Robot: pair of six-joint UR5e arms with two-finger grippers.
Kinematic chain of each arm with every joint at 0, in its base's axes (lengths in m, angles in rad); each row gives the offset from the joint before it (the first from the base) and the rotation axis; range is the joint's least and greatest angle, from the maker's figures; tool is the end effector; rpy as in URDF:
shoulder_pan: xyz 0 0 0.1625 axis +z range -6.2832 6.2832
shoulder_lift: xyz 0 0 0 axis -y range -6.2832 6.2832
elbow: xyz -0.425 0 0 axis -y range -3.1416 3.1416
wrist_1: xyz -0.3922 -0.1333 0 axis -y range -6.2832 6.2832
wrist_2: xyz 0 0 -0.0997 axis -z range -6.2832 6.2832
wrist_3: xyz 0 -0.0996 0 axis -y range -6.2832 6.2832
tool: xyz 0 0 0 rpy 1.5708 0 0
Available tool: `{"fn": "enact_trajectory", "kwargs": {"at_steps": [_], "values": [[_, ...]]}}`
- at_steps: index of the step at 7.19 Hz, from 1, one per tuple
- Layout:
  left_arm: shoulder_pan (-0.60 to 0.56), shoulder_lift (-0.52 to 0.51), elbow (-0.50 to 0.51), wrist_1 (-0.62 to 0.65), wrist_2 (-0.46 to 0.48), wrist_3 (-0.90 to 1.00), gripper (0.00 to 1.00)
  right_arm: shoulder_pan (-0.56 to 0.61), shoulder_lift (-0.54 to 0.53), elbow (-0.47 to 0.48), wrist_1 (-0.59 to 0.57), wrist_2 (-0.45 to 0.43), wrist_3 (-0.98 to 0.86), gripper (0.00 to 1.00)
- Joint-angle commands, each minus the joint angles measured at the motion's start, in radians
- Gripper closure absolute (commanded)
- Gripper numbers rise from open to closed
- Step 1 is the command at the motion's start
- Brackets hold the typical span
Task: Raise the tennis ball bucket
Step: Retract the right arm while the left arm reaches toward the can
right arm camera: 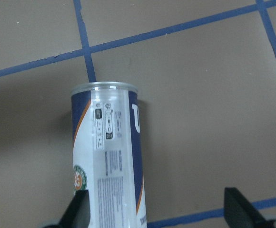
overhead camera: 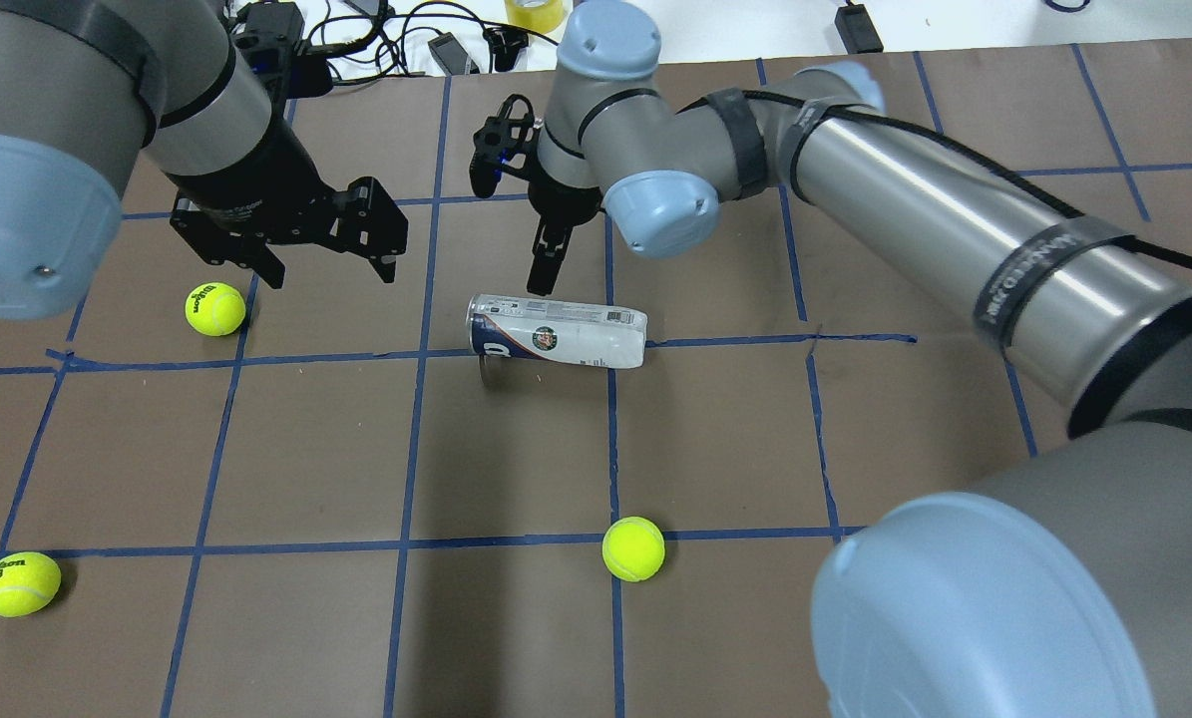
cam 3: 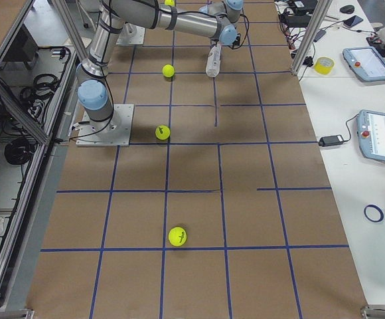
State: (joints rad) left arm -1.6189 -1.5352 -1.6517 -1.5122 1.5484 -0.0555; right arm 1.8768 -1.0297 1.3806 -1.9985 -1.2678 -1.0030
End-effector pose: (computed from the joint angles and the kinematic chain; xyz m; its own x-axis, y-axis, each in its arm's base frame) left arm -0.1583 -0.4706 0.4712 -0.9997 -0.0071 0.0231 -0.0074 0.9999 -0.0120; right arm 0.3645 -0.6126 0.3048 -0.2325 -0.9679 -0.0953 -0.9230 0.2505 -0.2921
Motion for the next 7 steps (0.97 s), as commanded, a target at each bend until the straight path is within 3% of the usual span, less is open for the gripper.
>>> {"fn": "enact_trajectory", "kwargs": {"at_steps": [1, 2, 4, 5, 6, 7], "values": [[0.017, -0.064, -0.003, 0.024, -0.02, 0.043, 0.0, -0.143, -0.131, 0.0, 0.203, 0.08, 0.007, 0.0], [0.019, -0.115, -0.009, 0.064, -0.092, 0.071, 0.0, -0.206, -0.192, 0.0, 0.287, 0.091, 0.015, 0.0], [0.024, -0.23, -0.003, 0.145, -0.143, 0.129, 0.0, -0.258, -0.33, 0.0, 0.413, 0.094, 0.093, 0.0], [0.058, -0.297, -0.005, 0.189, -0.157, 0.217, 0.0, -0.254, -0.401, 0.001, 0.478, 0.078, 0.25, 0.0], [0.092, -0.362, -0.005, 0.193, -0.286, 0.271, 0.0, -0.251, -0.444, 0.008, 0.49, -0.029, 0.37, 0.0], [0.108, -0.431, 0.007, 0.217, -0.342, 0.284, 0.0, -0.252, -0.46, 0.012, 0.501, -0.066, 0.442, 0.0]]}}
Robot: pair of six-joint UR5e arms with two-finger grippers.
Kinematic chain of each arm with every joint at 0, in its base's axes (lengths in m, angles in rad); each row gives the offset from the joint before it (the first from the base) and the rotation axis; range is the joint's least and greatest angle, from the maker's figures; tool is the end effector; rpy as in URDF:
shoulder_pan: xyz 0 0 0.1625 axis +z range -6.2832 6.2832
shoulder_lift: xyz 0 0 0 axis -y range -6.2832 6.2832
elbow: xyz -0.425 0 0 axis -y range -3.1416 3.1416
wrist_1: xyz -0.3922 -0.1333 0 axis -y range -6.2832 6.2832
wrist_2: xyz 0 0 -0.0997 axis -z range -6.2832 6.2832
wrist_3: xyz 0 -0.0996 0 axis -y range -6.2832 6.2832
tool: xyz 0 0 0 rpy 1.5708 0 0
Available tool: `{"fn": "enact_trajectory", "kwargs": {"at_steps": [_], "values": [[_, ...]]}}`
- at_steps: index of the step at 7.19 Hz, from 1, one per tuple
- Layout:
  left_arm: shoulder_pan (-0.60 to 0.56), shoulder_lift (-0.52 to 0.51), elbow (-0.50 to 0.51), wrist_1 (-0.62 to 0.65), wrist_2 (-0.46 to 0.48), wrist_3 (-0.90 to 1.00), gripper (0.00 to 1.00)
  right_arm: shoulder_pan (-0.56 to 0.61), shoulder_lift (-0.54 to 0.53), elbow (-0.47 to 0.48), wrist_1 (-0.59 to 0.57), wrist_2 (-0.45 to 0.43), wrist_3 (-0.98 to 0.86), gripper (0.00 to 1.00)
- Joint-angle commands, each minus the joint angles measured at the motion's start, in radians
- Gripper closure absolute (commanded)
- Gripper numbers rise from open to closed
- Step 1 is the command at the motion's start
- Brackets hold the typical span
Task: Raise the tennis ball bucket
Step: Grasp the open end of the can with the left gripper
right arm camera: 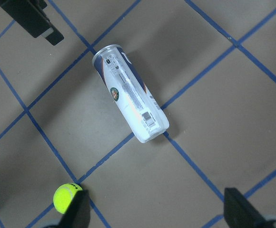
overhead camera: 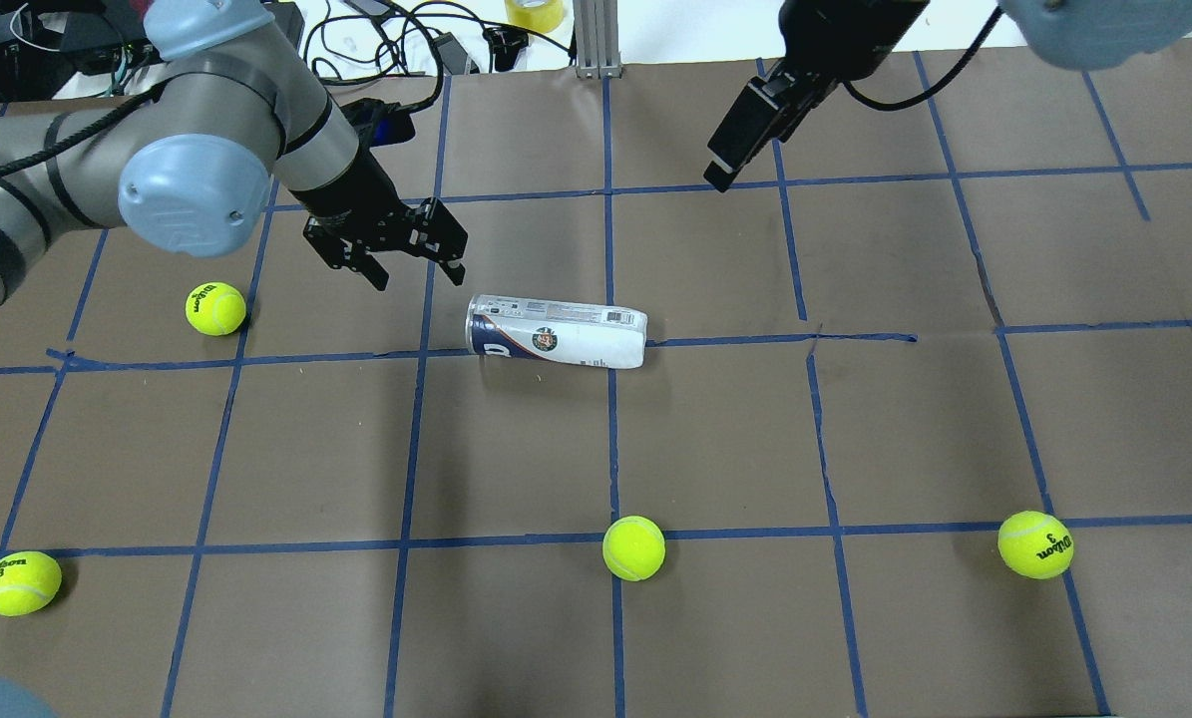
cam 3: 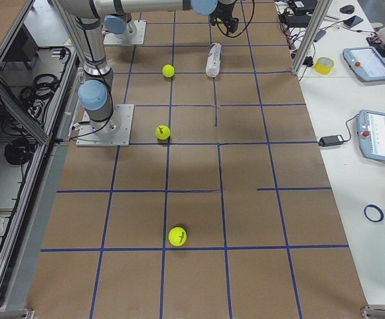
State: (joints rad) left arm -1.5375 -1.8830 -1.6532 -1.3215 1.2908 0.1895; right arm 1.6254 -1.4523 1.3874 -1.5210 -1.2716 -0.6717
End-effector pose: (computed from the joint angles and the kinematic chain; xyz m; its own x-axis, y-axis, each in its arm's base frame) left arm -0.1415 -0.5824 0.3070 -0.9482 0.1156 0.2958 0.1483 0.9848 0.0907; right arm 0.1920 -0.5331 0.5163 -0.7127 -0.6656 -0.2213 -0.6363 0.7463 -0.1952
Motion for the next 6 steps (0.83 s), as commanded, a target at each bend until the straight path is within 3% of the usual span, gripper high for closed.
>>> {"fn": "enact_trajectory", "kwargs": {"at_steps": [1, 3, 5, 6], "values": [[0.03, -0.158, 0.009, 0.078, -0.117, 0.06, 0.0, -0.001, -0.063, 0.004, 0.044, -0.084, 0.277, 0.0], [0.049, -0.22, -0.007, 0.073, -0.336, 0.064, 0.0, -0.015, -0.05, 0.019, 0.039, -0.242, 0.534, 0.0], [0.063, -0.223, -0.011, 0.015, -0.379, 0.064, 0.0, -0.016, -0.049, 0.022, 0.033, -0.245, 0.622, 0.0], [0.063, -0.223, -0.016, 0.01, -0.437, 0.064, 0.24, -0.018, -0.048, 0.022, 0.033, -0.245, 0.668, 0.0]]}}
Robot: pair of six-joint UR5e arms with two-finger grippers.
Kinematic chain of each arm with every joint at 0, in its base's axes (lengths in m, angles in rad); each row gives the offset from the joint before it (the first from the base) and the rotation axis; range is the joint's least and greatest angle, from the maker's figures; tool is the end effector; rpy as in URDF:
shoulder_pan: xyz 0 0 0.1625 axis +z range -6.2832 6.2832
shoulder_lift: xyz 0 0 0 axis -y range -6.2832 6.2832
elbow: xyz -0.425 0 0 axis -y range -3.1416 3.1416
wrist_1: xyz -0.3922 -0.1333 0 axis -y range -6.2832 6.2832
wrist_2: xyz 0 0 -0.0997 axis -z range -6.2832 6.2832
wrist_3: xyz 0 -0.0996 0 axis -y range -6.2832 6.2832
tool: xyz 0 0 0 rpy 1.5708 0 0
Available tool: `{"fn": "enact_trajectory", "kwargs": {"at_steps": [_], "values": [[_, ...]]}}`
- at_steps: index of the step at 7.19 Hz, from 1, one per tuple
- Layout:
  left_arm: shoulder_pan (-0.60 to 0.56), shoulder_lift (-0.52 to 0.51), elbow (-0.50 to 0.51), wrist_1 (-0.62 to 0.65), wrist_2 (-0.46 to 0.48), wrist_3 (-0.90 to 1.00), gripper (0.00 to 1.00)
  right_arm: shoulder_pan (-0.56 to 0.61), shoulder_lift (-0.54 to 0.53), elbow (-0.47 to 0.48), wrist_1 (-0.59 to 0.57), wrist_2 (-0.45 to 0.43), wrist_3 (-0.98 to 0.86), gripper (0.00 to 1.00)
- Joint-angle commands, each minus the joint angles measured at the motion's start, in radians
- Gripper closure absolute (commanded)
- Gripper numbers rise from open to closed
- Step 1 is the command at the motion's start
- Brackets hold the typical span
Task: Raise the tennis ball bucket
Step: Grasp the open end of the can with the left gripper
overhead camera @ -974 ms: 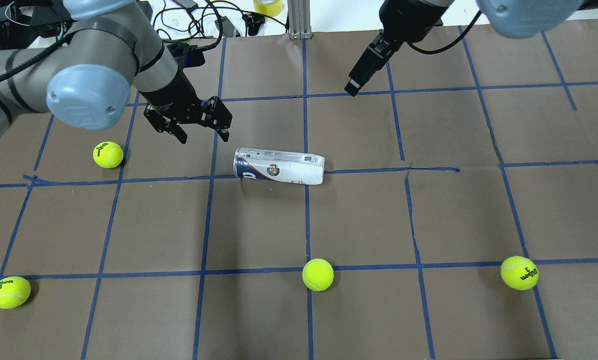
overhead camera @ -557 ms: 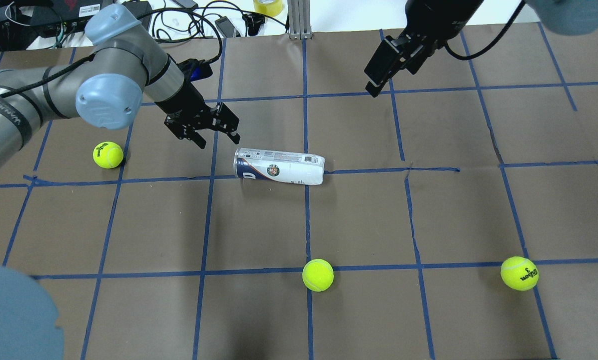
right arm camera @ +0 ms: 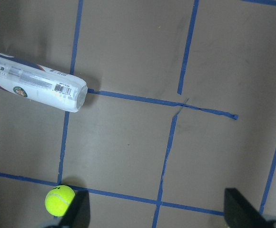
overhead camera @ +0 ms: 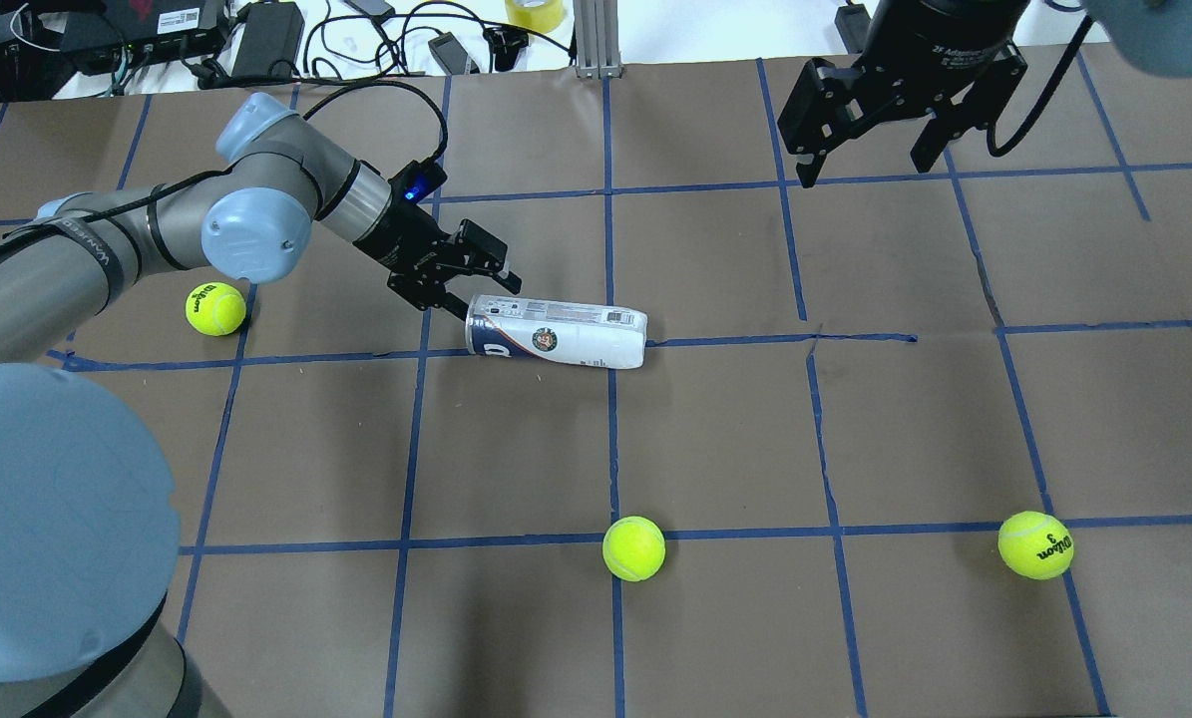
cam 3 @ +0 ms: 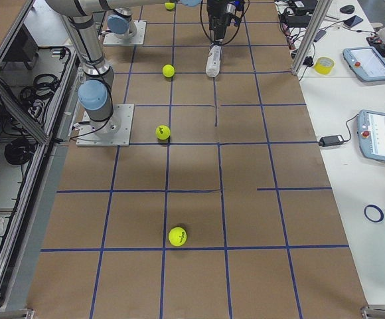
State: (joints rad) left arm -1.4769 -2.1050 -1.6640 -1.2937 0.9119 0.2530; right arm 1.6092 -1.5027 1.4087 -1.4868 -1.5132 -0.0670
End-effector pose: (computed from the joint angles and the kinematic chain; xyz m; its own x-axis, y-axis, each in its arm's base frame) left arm -0.1371 -0.6161 0.1899 -0.7651 -0.0402 0.6427 0.1068 0.9763 0.1883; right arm 0.1589 -0.5144 0.5249 -0.9928 -0.1057 -0.0568 -0.1051 0.9944 -0.0138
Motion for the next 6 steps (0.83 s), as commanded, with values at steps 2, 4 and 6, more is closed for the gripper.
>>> {"fn": "enact_trajectory", "kwargs": {"at_steps": [2, 4, 6], "values": [[0.003, 0.017, -0.04, -0.018, -0.112, -0.001, 0.91, -0.006, -0.01, 0.001, -0.001, -0.034, 0.185, 0.0], [0.004, 0.029, -0.039, -0.024, -0.125, -0.018, 1.0, -0.009, -0.021, 0.003, 0.013, -0.134, 0.252, 0.0], [0.003, 0.078, -0.034, -0.042, -0.174, -0.102, 1.0, -0.012, -0.027, 0.006, -0.006, -0.133, 0.257, 0.0]]}}
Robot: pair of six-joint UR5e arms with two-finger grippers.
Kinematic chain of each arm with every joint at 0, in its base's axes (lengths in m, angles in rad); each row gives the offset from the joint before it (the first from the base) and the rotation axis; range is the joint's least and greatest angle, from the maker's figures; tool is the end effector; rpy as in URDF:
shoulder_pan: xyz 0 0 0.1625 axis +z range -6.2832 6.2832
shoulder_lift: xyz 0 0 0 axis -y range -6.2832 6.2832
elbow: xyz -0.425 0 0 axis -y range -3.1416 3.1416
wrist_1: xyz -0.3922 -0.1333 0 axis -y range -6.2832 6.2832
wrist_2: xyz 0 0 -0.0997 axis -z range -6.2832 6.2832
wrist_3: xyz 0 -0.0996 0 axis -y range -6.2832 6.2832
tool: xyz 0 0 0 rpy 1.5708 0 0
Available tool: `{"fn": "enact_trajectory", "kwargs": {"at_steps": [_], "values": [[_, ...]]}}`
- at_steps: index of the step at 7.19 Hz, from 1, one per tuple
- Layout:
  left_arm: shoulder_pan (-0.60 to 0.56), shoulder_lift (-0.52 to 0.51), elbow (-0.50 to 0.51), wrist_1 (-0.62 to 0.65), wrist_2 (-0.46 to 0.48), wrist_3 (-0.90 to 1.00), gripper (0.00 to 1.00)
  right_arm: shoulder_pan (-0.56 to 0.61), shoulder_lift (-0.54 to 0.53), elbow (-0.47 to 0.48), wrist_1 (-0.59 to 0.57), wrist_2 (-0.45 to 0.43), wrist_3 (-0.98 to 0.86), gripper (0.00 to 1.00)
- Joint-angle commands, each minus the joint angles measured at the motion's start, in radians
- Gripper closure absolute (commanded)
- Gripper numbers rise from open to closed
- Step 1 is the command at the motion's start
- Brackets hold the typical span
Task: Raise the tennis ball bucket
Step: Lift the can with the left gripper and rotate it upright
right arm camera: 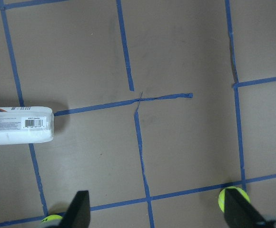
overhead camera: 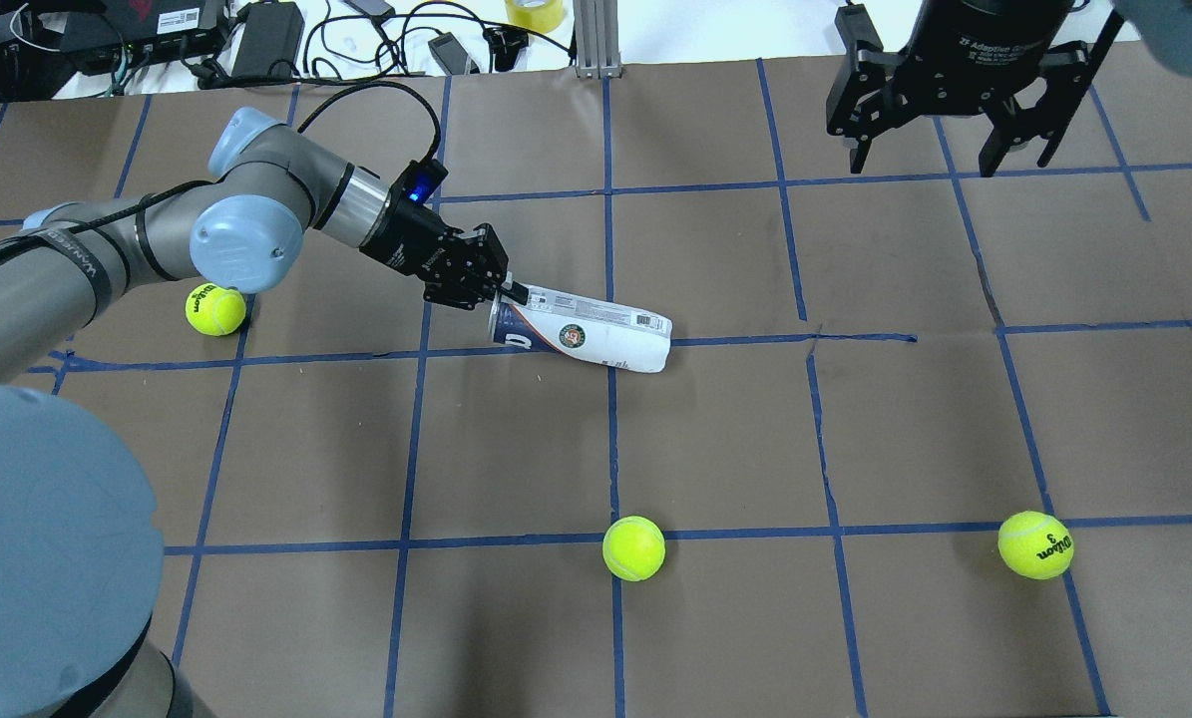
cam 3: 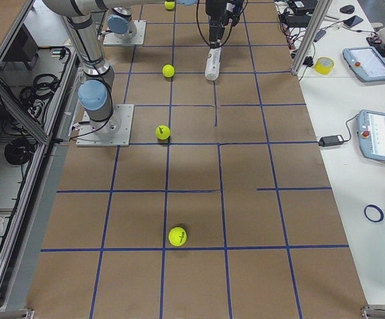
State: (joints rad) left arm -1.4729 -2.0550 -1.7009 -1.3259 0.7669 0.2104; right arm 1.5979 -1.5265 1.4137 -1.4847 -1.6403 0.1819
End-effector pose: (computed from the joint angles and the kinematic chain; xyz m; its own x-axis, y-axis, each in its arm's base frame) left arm -0.1467 -0.6036 0.2121 -0.6695 -0.1255 0.7321 0.0498 0.9758 0.2129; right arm 0.1402 -0.5072 0.5346 -0.9857 0.1560 0.0634 0.1538 0.9873 -0.0388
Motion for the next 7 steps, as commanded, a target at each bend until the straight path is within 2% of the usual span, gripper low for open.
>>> {"fn": "enact_trajectory", "kwargs": {"at_steps": [1, 3, 5, 6, 7], "values": [[-0.01, 0.065, 0.015, -0.009, -0.038, -0.131, 1.0, -0.001, -0.007, -0.001, 0.004, -0.025, 0.005, 0.0], [-0.024, 0.151, 0.076, -0.007, -0.014, -0.236, 1.0, -0.001, -0.009, -0.001, 0.004, -0.027, 0.008, 0.0], [-0.084, 0.193, 0.179, 0.008, 0.233, -0.278, 1.0, 0.0, -0.007, -0.001, 0.003, 0.009, 0.008, 0.0], [-0.101, 0.188, 0.226, 0.01, 0.402, -0.276, 1.0, 0.002, -0.007, 0.001, 0.004, 0.061, 0.008, 0.0], [-0.133, 0.176, 0.268, 0.046, 0.561, -0.27, 1.0, 0.002, -0.007, 0.002, 0.006, 0.051, 0.007, 0.0]]}}
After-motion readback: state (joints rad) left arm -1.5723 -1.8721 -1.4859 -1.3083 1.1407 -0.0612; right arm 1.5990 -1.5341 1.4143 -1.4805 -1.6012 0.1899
